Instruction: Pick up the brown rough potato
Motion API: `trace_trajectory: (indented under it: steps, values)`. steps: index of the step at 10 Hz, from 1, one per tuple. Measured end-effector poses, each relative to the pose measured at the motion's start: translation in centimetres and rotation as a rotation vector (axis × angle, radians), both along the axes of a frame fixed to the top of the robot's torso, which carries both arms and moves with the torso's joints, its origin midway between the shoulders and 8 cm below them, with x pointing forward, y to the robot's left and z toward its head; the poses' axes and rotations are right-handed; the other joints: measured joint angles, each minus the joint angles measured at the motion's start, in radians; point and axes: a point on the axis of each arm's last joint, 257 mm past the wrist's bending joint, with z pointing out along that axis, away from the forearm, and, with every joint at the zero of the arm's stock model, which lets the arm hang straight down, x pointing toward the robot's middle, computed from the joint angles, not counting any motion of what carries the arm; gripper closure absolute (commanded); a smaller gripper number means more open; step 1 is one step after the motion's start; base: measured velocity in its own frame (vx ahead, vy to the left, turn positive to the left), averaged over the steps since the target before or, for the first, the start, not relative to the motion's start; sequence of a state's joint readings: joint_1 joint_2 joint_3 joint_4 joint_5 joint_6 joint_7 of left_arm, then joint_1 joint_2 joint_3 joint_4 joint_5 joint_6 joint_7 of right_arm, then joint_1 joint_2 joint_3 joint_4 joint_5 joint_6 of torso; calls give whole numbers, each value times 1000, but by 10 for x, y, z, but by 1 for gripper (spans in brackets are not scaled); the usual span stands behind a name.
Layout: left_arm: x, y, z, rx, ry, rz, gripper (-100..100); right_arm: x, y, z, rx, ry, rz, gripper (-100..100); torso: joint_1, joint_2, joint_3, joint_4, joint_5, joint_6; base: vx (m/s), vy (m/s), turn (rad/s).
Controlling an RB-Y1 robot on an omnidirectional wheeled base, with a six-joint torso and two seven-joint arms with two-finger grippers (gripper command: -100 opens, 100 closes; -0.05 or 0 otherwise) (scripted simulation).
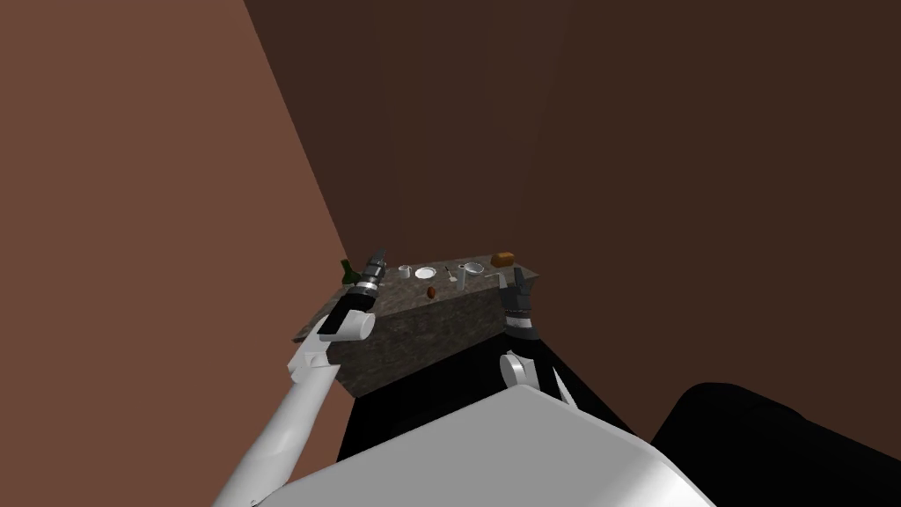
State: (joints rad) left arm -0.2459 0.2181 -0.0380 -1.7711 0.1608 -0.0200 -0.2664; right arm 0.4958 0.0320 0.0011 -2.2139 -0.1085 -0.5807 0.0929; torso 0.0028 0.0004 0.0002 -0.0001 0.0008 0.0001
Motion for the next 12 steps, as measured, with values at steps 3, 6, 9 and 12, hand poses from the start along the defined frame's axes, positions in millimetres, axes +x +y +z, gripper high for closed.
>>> trace_trajectory:
  steps: [3, 6, 9, 12]
  values:
    - [19, -7, 0, 25, 49, -3, -100, 0, 0, 0, 0, 0, 0, 0, -2, 0, 0, 0, 0, 0, 3, 27, 3]
    - [45, -16, -6, 61, 118, -5, -100, 0, 0, 0, 0, 0, 0, 0, 0, -1, 0, 0, 0, 0, 9, 49, -16]
    - [73, -28, -18, 103, 198, -4, -100, 0, 0, 0, 0, 0, 0, 0, -1, -1, -1, 0, 0, 0, 10, 42, -27]
    - [90, -34, -25, 135, 263, -2, -100, 0, 0, 0, 0, 0, 0, 0, -2, -1, 0, 0, 0, 0, 8, 29, -31]
